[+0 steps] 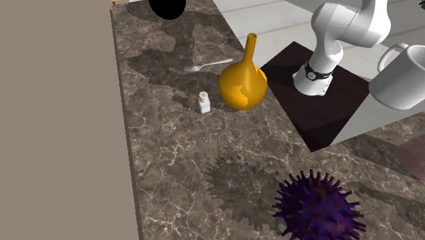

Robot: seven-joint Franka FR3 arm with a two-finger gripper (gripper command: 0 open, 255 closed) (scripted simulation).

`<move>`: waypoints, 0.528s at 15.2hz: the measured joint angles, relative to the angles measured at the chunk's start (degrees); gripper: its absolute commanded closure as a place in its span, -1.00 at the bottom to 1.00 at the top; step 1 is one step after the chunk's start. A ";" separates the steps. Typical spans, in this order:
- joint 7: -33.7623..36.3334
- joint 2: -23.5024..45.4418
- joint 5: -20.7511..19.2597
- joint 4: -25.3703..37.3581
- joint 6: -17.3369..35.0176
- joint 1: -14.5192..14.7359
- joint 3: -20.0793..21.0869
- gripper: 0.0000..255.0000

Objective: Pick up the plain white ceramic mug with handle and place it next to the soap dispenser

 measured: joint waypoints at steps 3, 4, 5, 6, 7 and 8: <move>3.83 -2.15 2.00 -0.48 -1.21 1.63 2.86 1.00; 5.04 -2.62 2.63 -0.69 -1.31 2.10 3.83 1.00; 6.34 -3.28 3.34 -0.72 -1.75 2.64 4.79 1.00; 7.43 -3.68 3.88 -0.44 -2.27 3.03 5.56 1.00; 8.71 -4.02 4.48 -0.07 -2.78 3.45 6.53 1.00; 9.91 -4.44 5.15 -0.30 -2.76 3.89 7.54 1.00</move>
